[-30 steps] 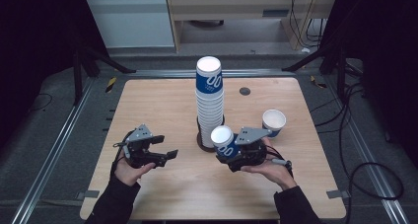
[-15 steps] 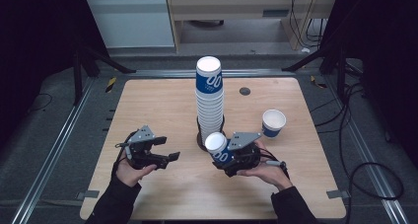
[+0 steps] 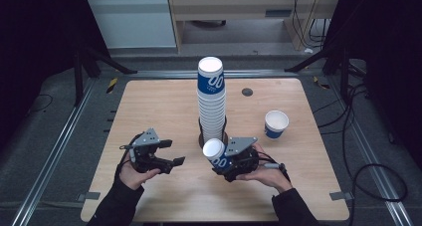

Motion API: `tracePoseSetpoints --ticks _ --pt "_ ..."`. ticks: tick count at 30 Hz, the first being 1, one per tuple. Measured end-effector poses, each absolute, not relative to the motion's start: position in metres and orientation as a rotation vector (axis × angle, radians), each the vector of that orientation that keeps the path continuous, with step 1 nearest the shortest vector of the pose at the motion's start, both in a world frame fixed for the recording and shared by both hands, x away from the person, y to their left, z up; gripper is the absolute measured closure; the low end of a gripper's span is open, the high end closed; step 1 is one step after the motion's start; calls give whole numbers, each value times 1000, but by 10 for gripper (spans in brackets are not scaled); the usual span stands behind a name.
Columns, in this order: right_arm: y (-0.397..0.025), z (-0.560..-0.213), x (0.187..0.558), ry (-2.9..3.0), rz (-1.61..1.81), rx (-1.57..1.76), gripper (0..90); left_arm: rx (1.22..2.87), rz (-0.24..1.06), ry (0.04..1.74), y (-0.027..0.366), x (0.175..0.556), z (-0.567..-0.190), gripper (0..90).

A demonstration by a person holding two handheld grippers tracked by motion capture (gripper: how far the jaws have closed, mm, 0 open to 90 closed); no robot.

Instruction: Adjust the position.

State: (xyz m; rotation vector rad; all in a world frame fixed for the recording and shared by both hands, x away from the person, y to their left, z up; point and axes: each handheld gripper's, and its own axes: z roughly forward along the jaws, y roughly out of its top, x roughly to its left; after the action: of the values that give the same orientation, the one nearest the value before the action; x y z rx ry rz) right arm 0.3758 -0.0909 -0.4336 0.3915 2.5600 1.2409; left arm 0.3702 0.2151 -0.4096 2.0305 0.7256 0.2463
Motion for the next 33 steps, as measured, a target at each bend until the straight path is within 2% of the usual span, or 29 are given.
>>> tracePoseSetpoints --ticks 33 --pt "-56 -453 372 2646 1136 263 195 2093 104 563 176 361 -417 149"
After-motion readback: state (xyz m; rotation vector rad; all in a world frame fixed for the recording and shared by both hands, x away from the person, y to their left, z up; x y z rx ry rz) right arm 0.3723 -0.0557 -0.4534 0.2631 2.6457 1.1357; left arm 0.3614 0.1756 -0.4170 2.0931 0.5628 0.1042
